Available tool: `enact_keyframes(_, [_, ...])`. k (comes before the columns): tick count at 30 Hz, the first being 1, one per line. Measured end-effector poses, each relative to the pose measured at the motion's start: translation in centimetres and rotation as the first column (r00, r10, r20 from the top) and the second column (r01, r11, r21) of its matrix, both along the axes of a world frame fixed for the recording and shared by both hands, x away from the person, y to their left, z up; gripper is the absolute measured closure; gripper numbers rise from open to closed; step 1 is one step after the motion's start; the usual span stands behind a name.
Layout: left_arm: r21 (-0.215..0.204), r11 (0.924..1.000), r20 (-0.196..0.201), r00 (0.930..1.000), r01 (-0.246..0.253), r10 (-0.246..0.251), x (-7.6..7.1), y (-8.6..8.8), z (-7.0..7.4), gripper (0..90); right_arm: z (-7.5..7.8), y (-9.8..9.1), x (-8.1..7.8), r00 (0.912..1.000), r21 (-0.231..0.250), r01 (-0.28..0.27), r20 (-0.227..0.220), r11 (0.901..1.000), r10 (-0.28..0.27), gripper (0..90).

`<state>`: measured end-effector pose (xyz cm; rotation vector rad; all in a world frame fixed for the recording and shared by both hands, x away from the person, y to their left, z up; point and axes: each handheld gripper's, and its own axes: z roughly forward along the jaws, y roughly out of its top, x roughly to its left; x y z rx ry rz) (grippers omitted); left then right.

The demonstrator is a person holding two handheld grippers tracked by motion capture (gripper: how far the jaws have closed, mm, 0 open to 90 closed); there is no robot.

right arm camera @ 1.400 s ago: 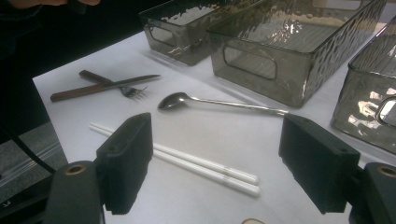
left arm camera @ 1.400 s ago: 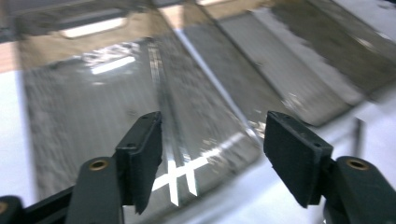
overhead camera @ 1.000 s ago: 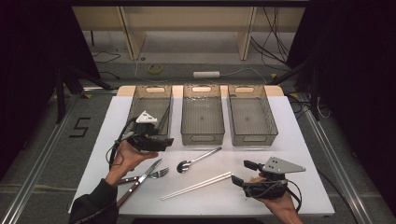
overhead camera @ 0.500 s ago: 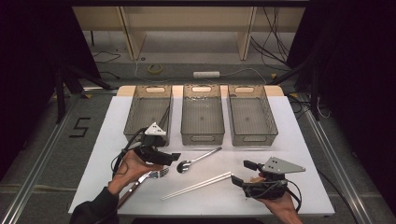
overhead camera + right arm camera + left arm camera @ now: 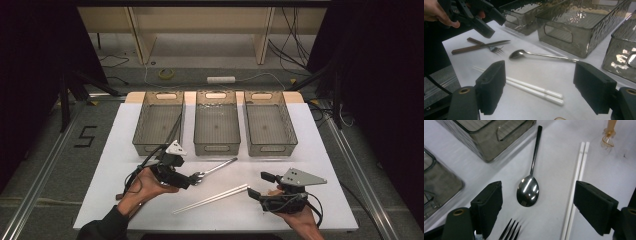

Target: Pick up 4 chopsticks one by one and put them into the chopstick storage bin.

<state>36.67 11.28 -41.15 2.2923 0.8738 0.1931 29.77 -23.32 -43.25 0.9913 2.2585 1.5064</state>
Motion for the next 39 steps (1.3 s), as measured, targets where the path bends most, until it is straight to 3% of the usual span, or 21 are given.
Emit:
enact_keyframes(7, [0.045, 0.9979, -0.041, 0.9981, 0.047, -0.045, -0.3, -0.7, -0.6, 23.8, 0.0, 0.0, 0.0, 1.0000, 0.002, 0.000, 0.001, 1.0000, 0.000, 27.0])
enact_keyframes(13, [0.104, 0.9909, -0.067, 0.9946, 0.086, -0.079, -0.7, -1.5, -1.0, 26.1, 0.0, 0.0, 0.0, 1.0000, 0.000, -0.002, 0.000, 1.0000, 0.002, 27.0])
enact_keyframes(22, [0.156, 0.9743, -0.097, 0.9841, 0.163, -0.149, -1.1, -2.5, -1.8, 35.2, 0.0, 0.0, 0.0, 1.0000, 0.002, -0.001, -0.004, 1.0000, 0.001, 27.0])
enact_keyframes(34, [0.203, 0.9485, -0.155, 0.9643, 0.244, -0.215, -1.4, -3.8, -3.7, 55.6, 0.0, 0.1, 0.0, 1.0000, 0.000, -0.005, -0.005, 1.0000, 0.005, 27.0])
enact_keyframes(39, [0.210, 0.9442, -0.163, 0.9613, 0.254, -0.222, -1.5, -4.3, -4.2, 59.2, 0.0, 0.1, 0.0, 1.0000, 0.000, -0.005, -0.003, 1.0000, 0.005, 27.0])
